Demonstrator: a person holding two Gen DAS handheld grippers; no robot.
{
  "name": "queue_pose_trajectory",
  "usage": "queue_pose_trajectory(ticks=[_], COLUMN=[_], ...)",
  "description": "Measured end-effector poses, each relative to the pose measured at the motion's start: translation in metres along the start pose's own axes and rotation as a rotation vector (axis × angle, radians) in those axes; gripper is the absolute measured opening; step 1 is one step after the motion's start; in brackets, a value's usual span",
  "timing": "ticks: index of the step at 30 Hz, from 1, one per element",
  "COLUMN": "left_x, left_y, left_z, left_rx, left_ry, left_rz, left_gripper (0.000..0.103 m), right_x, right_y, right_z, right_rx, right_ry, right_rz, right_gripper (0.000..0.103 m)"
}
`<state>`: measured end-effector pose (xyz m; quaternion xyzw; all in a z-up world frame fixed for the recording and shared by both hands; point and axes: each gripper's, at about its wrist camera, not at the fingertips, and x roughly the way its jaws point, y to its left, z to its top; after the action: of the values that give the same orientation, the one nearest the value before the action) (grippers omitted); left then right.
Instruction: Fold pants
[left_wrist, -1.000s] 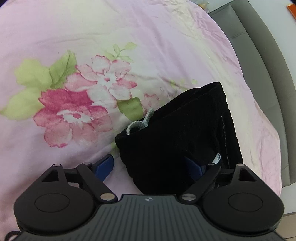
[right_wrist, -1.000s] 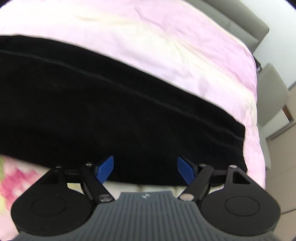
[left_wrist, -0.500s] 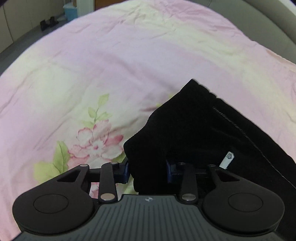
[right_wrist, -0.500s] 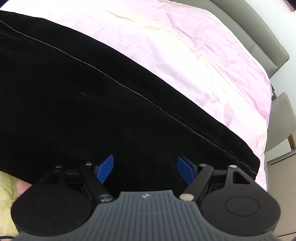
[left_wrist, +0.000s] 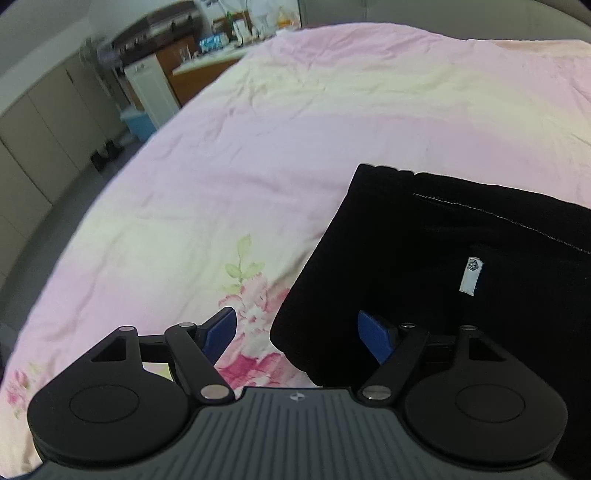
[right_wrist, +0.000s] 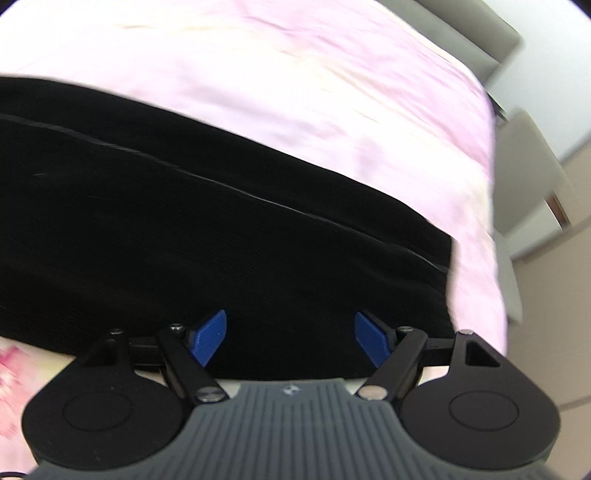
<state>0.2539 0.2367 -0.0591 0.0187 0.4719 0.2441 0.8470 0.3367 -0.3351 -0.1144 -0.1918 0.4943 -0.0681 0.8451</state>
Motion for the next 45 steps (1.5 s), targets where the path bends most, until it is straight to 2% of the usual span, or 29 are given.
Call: queue_pose_trajectory(ticks=[1, 3, 6, 9, 12, 14, 18, 19, 23, 24, 31, 36, 42, 44, 45], left_x=[-0.006, -0.021, -0.036, -0.048, -0.062, -0.063, -0.059, -0.057, -0.044, -0.037, -0.002, 0.018, 0.041, 0.037, 0.031], left_y=[-0.008, -0.026, -0.062, -0.107, -0.156, -0.187, -0.238, -0.247, -0.274, -0.279, -0.294, -0.297, -0.303, -0.306, -0.307], left_z=[0.001, -0.002, -0.004, -0.008, -0.015, -0.018, -0.024, -0.026, -0.032, -0.032, -0.030, -0.028, -0.022, -0.016, -0.015], left_rx=[0.029, 0.074, 0.120, 0.178, 0.235, 0.273, 0.332, 0.338, 0.342, 0.340, 0.323, 0.310, 0.280, 0.285, 0.307], left_ry=[-0.022, -0.047, -0.048, -0.042, -0.045, -0.034, -0.007, 0.002, 0.048, 0.064, 0.125, 0.162, 0.178, 0.178, 0.165], left_rz=[0.013, -0.018, -0.114, -0.234, -0.327, -0.371, -0.402, -0.409, -0.423, -0.419, -0.394, -0.384, -0.325, -0.314, -0.315], left_gripper=[0.088, 0.088, 0.084, 0.083, 0.083, 0.083, 0.081, 0.081, 0.080, 0.079, 0.077, 0.077, 0.077, 0.065, 0.055], right_x=[-0.002, -0.005, -0.007, -0.003, 0.001, 0.012, 0.041, 0.048, 0.075, 0.081, 0.124, 0.145, 0.150, 0.145, 0.140], right_y=[-0.014, -0.043, -0.087, -0.139, -0.163, -0.182, -0.190, -0.191, -0.196, -0.195, -0.193, -0.196, -0.186, -0.187, -0.188], right_z=[-0.006, -0.017, -0.034, -0.049, -0.058, -0.061, -0.066, -0.069, -0.087, -0.087, -0.092, -0.098, -0.087, -0.084, -0.083], right_rx=[0.035, 0.110, 0.238, 0.399, 0.529, 0.620, 0.792, 0.846, 1.115, 1.141, 1.236, 1.256, 1.231, 1.216, 1.204], right_ry=[0.005, 0.015, 0.030, 0.036, 0.033, 0.031, 0.039, 0.040, 0.018, 0.018, 0.038, 0.030, 0.020, 0.024, 0.020], right_rz=[-0.004, -0.008, -0.010, 0.020, 0.053, 0.097, 0.191, 0.225, 0.410, 0.434, 0.460, 0.492, 0.433, 0.425, 0.425], right_gripper=[0.073, 0.073, 0.072, 0.065, 0.062, 0.058, 0.051, 0.048, 0.048, 0.048, 0.048, 0.046, 0.046, 0.041, 0.040])
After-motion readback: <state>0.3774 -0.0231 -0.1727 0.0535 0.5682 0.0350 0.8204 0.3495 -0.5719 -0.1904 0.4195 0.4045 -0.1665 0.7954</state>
